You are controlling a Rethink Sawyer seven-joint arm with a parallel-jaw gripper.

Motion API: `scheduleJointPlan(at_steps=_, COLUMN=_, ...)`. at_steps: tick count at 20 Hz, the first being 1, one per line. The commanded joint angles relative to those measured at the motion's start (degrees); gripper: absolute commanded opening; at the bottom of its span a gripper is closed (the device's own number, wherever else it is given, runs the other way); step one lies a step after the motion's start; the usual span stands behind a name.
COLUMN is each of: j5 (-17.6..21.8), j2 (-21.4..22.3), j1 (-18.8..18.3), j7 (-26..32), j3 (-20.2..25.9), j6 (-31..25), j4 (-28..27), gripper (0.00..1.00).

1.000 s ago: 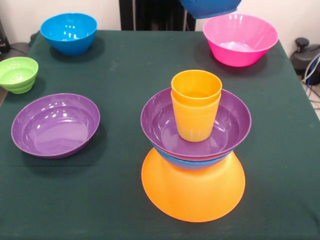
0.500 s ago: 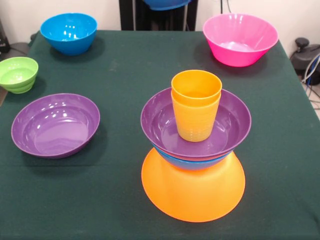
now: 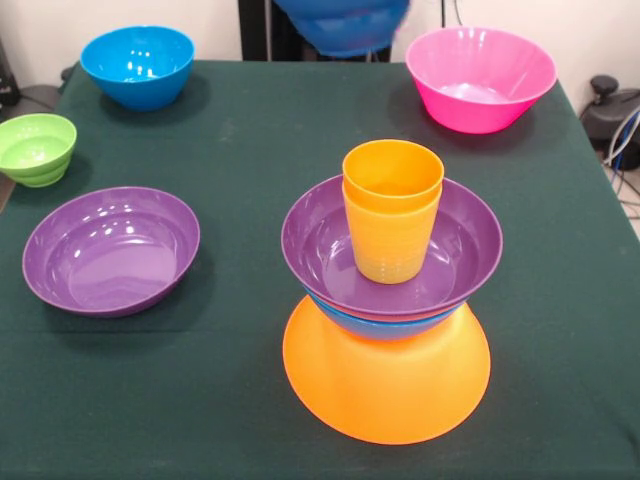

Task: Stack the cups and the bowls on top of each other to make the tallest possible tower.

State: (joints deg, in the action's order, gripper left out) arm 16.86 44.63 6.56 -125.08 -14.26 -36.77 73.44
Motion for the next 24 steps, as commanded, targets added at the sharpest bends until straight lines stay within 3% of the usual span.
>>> scheduleJointPlan(at_steps=1, j5=2.38, j2=-6.04, j1=-0.51, j7=11.6, j3=9.91, j6=-8.05, j4=-4.71, gripper=0.0)
scheduleJointPlan(at_steps=6, j5=3.43, j2=-9.01, j1=-0.92, j7=14.99, j3=11.8, j6=-12.23, j4=-10.61, gripper=0.0)
scheduleJointPlan(at_steps=13, j5=7.9, j2=-12.76, j1=0.39, j7=15.99, j3=11.0, j6=-11.58, j4=-17.77, gripper=0.0)
scheduleJointPlan(at_steps=24, j5=10.4, j2=-13.3, j1=1.93, j7=13.65, j3=8.7, j6=-11.69, j4=-17.3, gripper=0.0)
